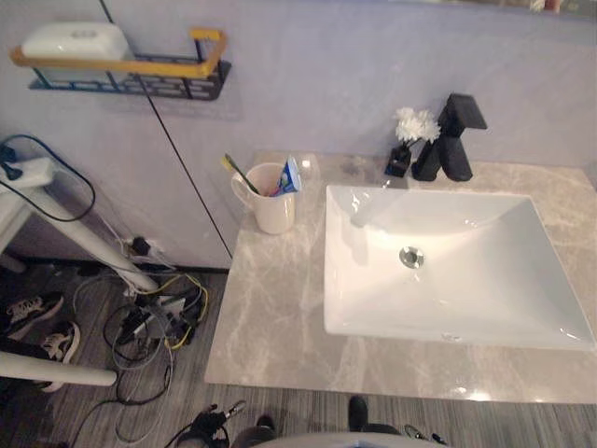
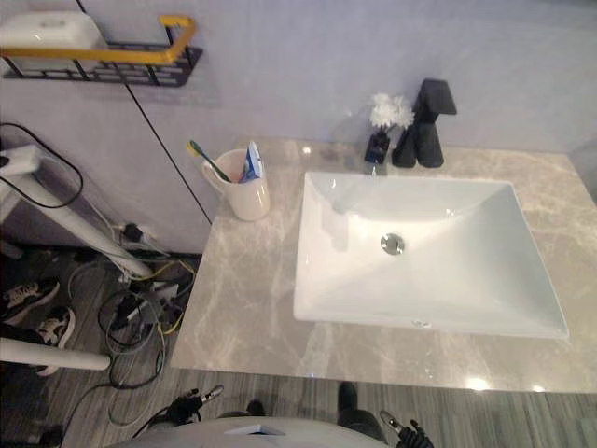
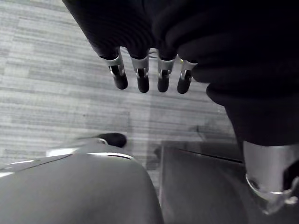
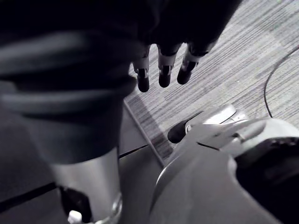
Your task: Organize washtable
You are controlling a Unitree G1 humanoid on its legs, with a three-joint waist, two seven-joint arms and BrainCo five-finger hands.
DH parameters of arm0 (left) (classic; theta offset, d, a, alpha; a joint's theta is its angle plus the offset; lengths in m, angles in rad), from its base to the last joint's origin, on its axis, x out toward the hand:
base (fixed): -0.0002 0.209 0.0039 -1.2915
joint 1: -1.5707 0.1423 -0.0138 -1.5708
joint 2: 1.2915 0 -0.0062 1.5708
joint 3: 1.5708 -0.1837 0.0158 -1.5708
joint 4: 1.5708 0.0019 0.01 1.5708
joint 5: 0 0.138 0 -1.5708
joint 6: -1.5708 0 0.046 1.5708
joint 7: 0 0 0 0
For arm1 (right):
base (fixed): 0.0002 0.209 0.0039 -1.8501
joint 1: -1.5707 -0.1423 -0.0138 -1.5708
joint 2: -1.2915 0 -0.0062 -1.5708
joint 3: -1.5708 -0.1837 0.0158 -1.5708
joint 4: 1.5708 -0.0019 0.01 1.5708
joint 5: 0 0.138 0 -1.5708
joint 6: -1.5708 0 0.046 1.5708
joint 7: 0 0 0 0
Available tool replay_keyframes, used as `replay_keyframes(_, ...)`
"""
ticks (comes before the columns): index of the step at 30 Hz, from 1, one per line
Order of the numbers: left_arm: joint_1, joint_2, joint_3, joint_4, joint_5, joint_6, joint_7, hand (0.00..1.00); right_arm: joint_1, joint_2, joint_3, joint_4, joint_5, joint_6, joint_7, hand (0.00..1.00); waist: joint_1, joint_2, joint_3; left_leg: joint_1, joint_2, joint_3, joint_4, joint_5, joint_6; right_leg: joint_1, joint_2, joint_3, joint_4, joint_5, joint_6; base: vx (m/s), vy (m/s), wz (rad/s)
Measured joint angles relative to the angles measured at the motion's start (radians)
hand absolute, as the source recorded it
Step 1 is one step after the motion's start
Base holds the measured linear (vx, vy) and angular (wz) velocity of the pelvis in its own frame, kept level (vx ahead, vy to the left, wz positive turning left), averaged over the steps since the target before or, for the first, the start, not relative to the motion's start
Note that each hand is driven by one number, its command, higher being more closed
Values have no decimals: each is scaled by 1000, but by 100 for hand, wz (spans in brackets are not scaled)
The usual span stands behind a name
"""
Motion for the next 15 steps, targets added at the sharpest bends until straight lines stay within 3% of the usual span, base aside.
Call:
replay_keyframes(1,-13,13,-14,0,6,-2,1,0,-7,8,5,-21,1,-1,0,0,-1,-10,9,-22,-6,23,30,-12,12,-33,-12,23,19,12,7,-137,156,-63)
replay_keyframes(3,-32,6,-24,-2,10,-1,1,0,-7,5,21,-47,3,-14,1,0,2,-1,20,-46,0,63,58,-22,31,-79,-4,44,47,59,43,-116,115,-65)
replay_keyframes(4,-30,-10,-27,-11,10,-6,1,0,-13,-4,19,-64,11,-17,0,0,-1,18,35,-53,8,90,60,-27,43,-121,-12,26,180,-13,14,316,-55,-44)
replay_keyframes(5,-30,-12,-30,-24,10,-5,-1,0,-7,-3,19,-63,33,-17,0,0,-5,19,35,-52,8,95,77,-31,50,-180,-18,6,484,-146,-28,501,-117,-26)
replay_keyframes(7,-17,-19,-28,-40,9,-4,-4,0,20,1,19,-61,38,-16,0,0,-3,14,32,-35,3,84,94,-31,52,-157,-32,-23,755,-206,-33,673,-288,13)
replay_keyframes(8,-17,-19,-24,-42,7,-4,-8,0,23,2,18,-60,36,-15,1,0,0,10,30,-31,-3,79,117,-31,51,-113,-54,-35,808,-206,-32,599,-274,13)
replay_keyframes(9,-17,-19,-15,-43,7,-3,-12,0,22,3,18,-60,35,-15,1,0,2,3,25,-40,-8,80,128,-30,51,-89,-65,-34,794,-195,-28,468,-259,-5)
replay_keyframes(10,-18,-17,14,-40,6,0,-18,0,14,10,17,-55,27,-14,4,0,5,-6,10,-71,-15,88,148,-26,45,-44,-58,-34,690,-219,13,276,-207,-17)
replay_keyframes(13,-18,-48,13,-39,3,4,-21,0,8,0,-1,-53,7,-10,5,0,12,26,-11,-92,-14,85,67,58,46,27,-38,-39,463,-246,0,270,-227,-4)
replay_keyframes(15,-24,-56,11,-45,-11,2,-20,0,-2,-2,-1,-53,-7,3,7,0,26,18,-13,-119,-13,89,48,83,35,58,-31,-45,336,-267,-11,157,-206,-3)
